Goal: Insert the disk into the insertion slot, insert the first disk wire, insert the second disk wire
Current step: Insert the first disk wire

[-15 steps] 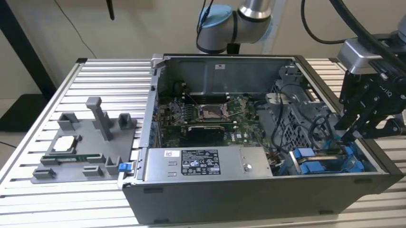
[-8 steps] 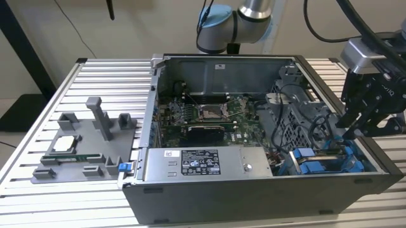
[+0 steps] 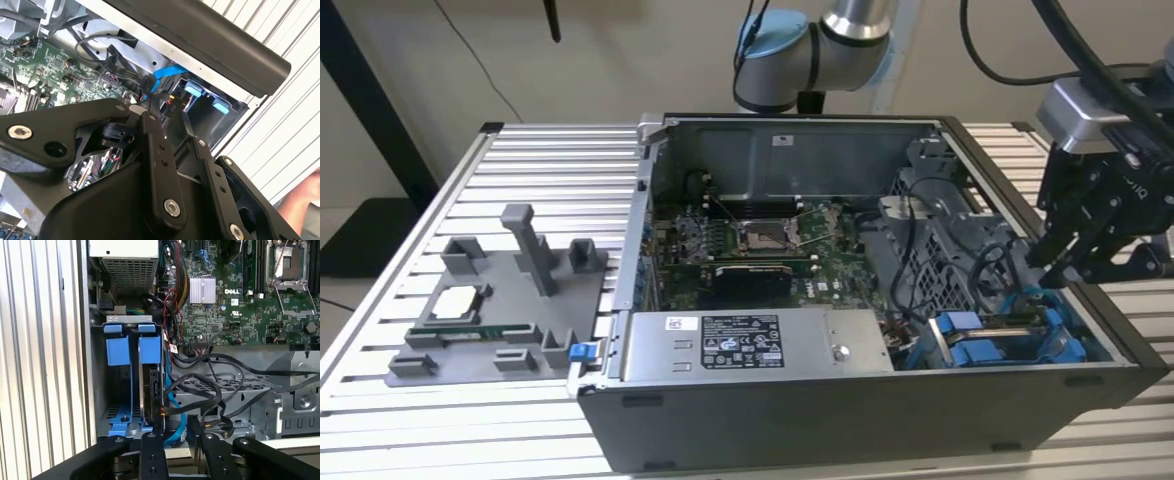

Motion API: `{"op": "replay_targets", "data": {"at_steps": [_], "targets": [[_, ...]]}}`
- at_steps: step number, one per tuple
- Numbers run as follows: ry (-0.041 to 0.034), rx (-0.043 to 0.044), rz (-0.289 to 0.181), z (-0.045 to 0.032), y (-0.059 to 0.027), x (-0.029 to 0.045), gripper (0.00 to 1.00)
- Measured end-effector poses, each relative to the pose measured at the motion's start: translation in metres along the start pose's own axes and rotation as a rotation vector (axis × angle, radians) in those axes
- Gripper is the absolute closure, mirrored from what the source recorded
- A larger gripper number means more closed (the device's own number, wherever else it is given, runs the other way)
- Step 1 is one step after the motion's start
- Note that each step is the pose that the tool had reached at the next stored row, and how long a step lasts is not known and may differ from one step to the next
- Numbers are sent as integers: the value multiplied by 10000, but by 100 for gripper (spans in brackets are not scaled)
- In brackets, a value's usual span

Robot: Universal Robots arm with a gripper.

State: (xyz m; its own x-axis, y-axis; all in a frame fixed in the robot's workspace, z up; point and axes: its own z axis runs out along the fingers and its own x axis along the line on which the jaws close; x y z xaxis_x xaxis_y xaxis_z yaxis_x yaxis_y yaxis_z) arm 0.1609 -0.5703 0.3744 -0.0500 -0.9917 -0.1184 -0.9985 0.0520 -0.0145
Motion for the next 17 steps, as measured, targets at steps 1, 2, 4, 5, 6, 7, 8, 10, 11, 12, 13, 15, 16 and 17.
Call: {"op": "replay_targets", "data": {"at_steps": [1,2,4,5,6,7,8,10,11,12,13,15,16,17], "targets": [[-1,5,0,2,1,-4,0],[-4,6,0,4,1,-6,0],[-2,7,1,5,1,-6,0],[-3,7,1,5,1,-6,0],[-3,7,1,5,1,-6,0],[-4,6,0,6,1,-7,0],[-3,7,1,5,1,-7,0],[-4,6,1,6,1,-9,0],[-3,7,1,7,2,-12,0],[-3,7,1,7,2,-11,0],[-3,6,1,7,2,-12,0],[-4,6,1,7,1,-12,0],[-3,7,1,7,2,-12,0],[-4,6,1,8,2,-12,0]]}}
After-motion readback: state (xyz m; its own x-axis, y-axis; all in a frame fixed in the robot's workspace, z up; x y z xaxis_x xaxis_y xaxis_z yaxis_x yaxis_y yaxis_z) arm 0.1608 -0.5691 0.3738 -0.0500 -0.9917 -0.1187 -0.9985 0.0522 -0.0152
